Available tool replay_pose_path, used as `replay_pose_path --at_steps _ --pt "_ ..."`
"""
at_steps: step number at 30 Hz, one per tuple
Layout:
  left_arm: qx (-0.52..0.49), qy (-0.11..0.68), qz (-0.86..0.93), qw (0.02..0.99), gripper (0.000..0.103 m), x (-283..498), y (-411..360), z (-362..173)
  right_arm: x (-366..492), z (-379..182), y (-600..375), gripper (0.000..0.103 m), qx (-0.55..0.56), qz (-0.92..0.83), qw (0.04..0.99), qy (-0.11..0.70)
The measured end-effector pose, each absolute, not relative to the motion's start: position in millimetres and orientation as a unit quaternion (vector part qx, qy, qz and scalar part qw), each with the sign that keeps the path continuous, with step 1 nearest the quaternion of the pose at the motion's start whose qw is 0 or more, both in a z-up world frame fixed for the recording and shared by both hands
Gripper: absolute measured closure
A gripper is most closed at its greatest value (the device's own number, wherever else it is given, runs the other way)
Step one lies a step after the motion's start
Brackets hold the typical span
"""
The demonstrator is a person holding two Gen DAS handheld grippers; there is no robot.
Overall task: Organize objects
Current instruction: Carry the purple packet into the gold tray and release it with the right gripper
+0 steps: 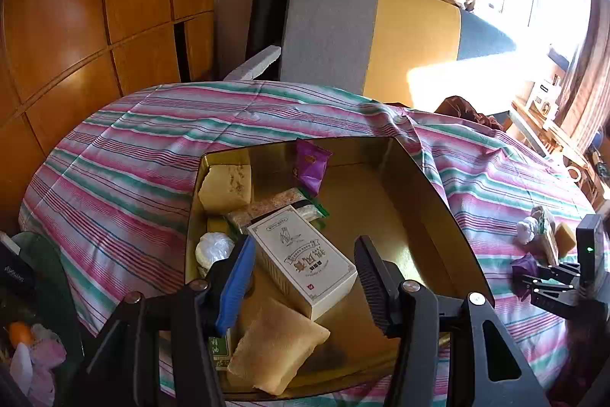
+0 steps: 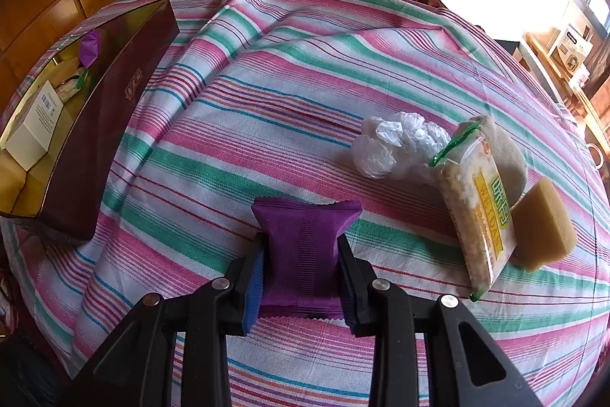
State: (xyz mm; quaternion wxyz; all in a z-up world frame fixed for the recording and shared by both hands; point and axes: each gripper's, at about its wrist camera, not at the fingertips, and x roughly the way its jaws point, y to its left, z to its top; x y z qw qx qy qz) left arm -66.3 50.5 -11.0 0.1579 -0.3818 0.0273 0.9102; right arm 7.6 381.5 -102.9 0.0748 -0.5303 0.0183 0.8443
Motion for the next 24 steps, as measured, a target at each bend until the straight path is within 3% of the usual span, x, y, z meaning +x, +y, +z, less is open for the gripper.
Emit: replay_pose_path --at_steps 13,24 --pt "-0.367 0.035 0.916 0.157 0.043 -45 41 -13 7 -97 377 0.071 -0.524 0.844 0.103 0.049" --pt "-0.372 0.02 0.915 0.154 0.043 -44 25 -20 -16 -40 329 0.071 -0.472 0.877 0.057 0.063"
